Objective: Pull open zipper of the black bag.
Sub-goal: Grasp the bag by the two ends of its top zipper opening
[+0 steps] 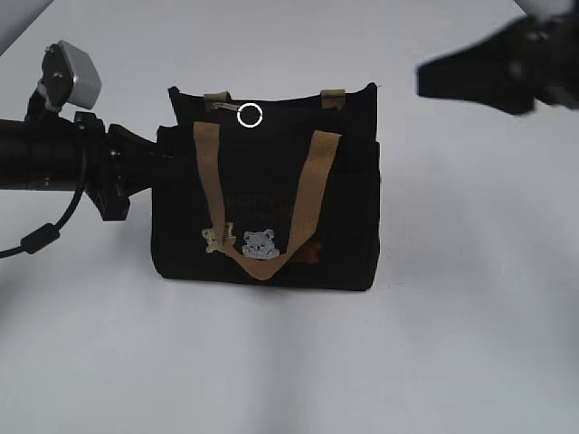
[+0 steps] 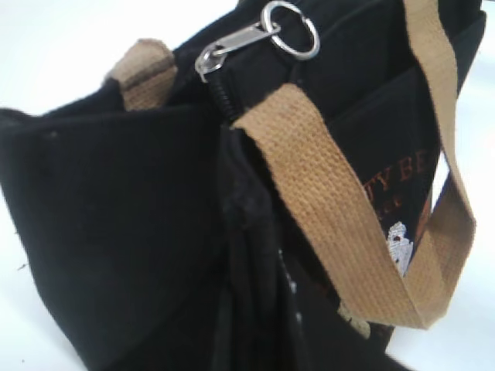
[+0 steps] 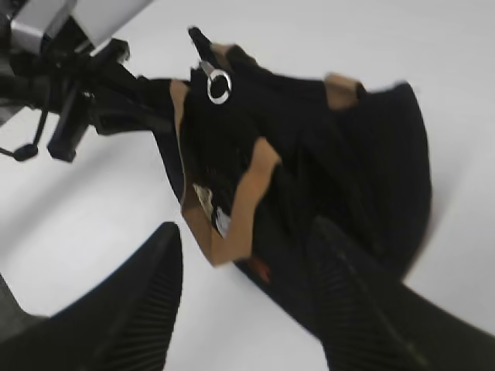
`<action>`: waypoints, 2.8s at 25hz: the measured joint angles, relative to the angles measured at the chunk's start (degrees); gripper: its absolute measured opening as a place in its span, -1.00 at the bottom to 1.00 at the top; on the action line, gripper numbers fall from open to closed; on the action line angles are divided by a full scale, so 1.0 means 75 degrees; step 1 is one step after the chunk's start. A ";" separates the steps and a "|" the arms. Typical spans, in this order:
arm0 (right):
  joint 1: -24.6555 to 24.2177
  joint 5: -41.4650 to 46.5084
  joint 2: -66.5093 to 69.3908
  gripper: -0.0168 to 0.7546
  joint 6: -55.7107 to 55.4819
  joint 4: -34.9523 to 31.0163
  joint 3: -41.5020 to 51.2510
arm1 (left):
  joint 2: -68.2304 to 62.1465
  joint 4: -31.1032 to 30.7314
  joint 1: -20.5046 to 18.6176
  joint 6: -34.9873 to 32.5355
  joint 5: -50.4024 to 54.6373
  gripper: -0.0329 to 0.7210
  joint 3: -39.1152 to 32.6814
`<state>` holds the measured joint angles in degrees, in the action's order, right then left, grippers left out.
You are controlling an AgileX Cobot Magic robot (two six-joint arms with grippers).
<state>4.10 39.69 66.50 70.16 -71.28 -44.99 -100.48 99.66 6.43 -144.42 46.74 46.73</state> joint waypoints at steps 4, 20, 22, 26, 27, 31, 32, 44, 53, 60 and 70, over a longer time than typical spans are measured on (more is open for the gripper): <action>0.0873 -0.0021 0.2485 0.10 0.0736 -0.0453 -0.2120 | 0.0000 0.0008 0.0000 0.0000 0.0000 -0.72 0.0000; 0.2455 -0.0017 0.5993 0.10 0.0946 0.1509 -0.5235 | 0.0000 0.0008 0.0006 0.0000 0.0008 -0.72 0.0000; 0.2492 -0.0169 0.6077 0.09 0.0946 0.1527 -0.5235 | 0.0000 0.0008 0.0006 0.0000 0.0022 -0.72 0.0000; 0.2511 -0.0358 0.6127 -0.24 0.0946 0.1536 -0.5235 | 0.0000 0.0008 0.0006 0.0000 0.0022 -0.72 0.0000; 0.2511 -0.0400 0.6127 -0.37 0.0946 0.1536 -0.5235 | 0.0000 0.0008 0.0006 0.0000 0.0024 -0.72 0.0000; 0.2526 -0.0419 0.6127 -0.84 0.0937 0.1570 -0.5235 | 0.0000 0.0008 0.0030 0.0000 0.0031 -0.72 0.0000; 0.2526 -0.0419 0.6127 -0.84 0.0907 0.1570 -0.5235 | 0.0000 0.0008 0.0030 0.0000 0.0031 -0.72 0.0000; 0.2123 0.0731 0.5614 -0.84 -0.0085 0.1859 -0.5220 | 0.0000 0.0100 0.0082 -0.0008 0.0349 -0.72 0.0023; 0.1981 0.1072 0.5544 -0.84 -0.0909 0.1851 -0.5220 | 0.0000 0.0100 0.0119 -0.0008 0.0479 -0.72 0.0024; 0.1941 0.1006 0.5532 -0.61 -0.1194 0.1163 -0.5276 | -0.0027 -0.0014 0.0106 -0.0008 0.0204 -0.72 0.0017; 0.1915 0.0617 0.5700 -0.48 -0.1203 0.0865 -0.5283 | -0.0027 0.0003 0.0097 -0.0008 0.0172 -0.72 0.0017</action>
<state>18.47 44.31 109.24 61.14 -64.79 -84.62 -100.68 99.68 7.16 -144.48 48.04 46.86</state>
